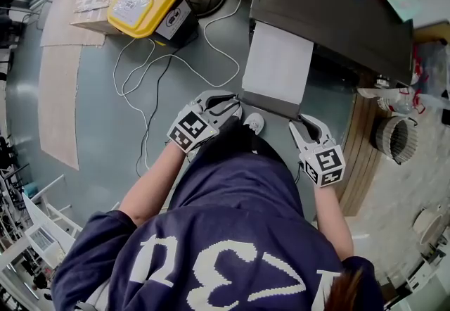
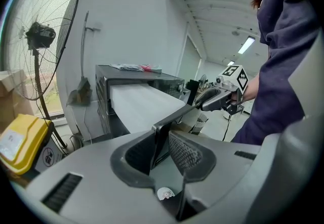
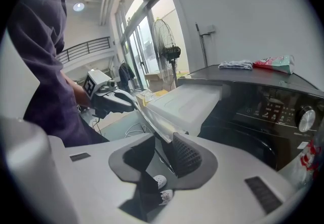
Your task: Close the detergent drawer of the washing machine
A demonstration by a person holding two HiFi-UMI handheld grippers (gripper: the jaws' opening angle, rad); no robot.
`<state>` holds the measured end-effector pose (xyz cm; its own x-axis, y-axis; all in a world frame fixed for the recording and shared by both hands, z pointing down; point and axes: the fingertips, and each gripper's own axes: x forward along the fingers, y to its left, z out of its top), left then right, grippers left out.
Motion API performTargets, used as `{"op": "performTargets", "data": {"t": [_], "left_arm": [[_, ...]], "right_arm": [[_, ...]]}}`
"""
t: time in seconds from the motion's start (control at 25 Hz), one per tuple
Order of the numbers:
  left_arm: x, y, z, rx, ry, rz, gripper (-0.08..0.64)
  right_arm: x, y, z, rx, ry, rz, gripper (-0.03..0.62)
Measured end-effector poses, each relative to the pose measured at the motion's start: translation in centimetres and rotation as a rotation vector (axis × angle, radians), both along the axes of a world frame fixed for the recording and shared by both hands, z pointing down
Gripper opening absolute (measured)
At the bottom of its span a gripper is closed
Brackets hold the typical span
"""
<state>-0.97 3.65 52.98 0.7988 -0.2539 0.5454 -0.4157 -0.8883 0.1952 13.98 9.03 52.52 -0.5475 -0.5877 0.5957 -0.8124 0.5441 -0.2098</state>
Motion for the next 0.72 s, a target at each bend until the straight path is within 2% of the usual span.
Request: {"op": "performTargets", "data": {"t": [0.72], "left_arm": [[1.0, -2.3, 0.2, 0.01, -0.022, -0.03, 0.098]], "right_arm": [[0.9, -2.3, 0.4, -0.006, -0.001, -0.019, 0.124]]}}
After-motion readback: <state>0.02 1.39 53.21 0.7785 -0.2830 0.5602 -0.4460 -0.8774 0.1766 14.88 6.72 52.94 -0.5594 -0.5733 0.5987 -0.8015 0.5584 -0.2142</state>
